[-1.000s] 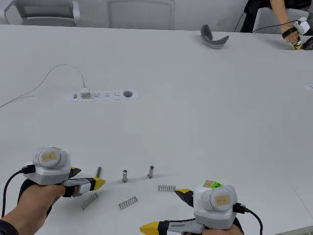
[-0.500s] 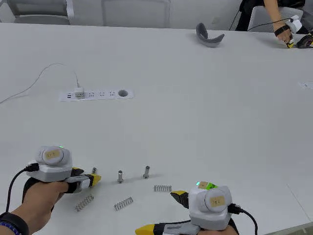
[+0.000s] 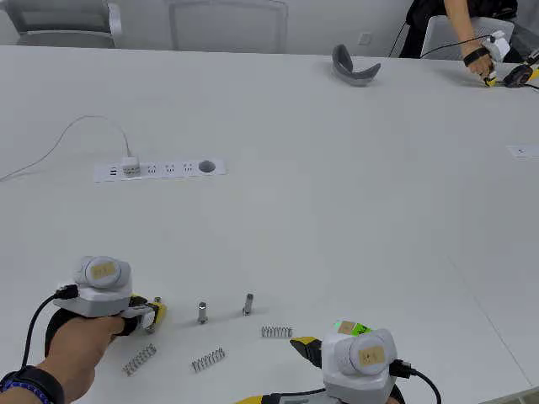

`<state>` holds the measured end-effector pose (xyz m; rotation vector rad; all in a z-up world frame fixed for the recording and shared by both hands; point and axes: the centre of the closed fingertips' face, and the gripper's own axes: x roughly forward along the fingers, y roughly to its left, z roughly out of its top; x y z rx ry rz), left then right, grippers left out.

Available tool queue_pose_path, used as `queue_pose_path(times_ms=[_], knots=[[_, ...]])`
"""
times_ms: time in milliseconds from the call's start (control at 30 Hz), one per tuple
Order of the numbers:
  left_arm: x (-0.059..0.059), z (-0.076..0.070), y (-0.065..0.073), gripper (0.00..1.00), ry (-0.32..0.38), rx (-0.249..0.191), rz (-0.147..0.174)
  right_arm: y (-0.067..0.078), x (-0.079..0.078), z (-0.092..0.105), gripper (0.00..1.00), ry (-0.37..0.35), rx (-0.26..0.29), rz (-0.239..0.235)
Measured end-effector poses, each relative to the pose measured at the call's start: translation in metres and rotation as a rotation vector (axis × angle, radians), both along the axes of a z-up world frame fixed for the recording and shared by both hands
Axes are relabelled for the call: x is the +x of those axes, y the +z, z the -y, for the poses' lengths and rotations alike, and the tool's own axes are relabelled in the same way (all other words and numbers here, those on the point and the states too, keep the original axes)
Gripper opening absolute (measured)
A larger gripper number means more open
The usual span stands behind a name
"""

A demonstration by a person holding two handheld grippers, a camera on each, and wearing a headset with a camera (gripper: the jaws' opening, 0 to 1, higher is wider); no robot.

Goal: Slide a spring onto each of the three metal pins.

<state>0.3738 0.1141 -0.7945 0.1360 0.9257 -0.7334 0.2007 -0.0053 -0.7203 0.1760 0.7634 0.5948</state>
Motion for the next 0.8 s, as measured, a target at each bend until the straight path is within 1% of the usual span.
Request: queue_pose_path(times_ms=[100,200,300,367,467,567,600,667,800], knots=[[-0.0003,0.0002,-0.0019,0.20,-0.022,0.037,0.022,-0.0006,0.0000,-0.0007,0.91,0.001,0.000,-0.003],[0.0019,0.0035,-0.0041,0.20,-0.029,0.052,0.043,-0.0014,0.0004,-0.0017,0.91,-0.001,0.005,-0.006],[0.0047,0.0026,-0.0046,0.18,0.013,0.061,0.036,-0.0029,0.0003,-0.0032,0.91,0.001,0.009,-0.011],[0.0070,0.0034,-0.0060,0.16,0.016,0.071,0.052,-0.0043,0.0000,-0.0036,0.91,0.003,0.008,-0.014],[0.0065,0.0044,-0.0072,0.15,0.011,0.101,0.073,-0.0047,-0.0006,-0.0037,0.91,0.003,0.011,-0.015],[0.0059,0.0048,-0.0066,0.15,0.029,0.117,0.082,-0.0053,-0.0007,-0.0021,0.91,-0.003,0.013,-0.018],[0.0055,0.0048,-0.0067,0.15,0.030,0.133,0.095,-0.0057,-0.0007,-0.0011,0.91,-0.007,0.015,-0.021],[0.0049,0.0054,-0.0068,0.15,0.032,0.156,0.108,-0.0053,-0.0005,0.0004,0.91,-0.014,0.018,-0.021],[0.0072,0.0052,-0.0076,0.14,0.027,0.183,0.117,-0.0057,-0.0002,0.0019,0.91,-0.023,0.024,-0.022]])
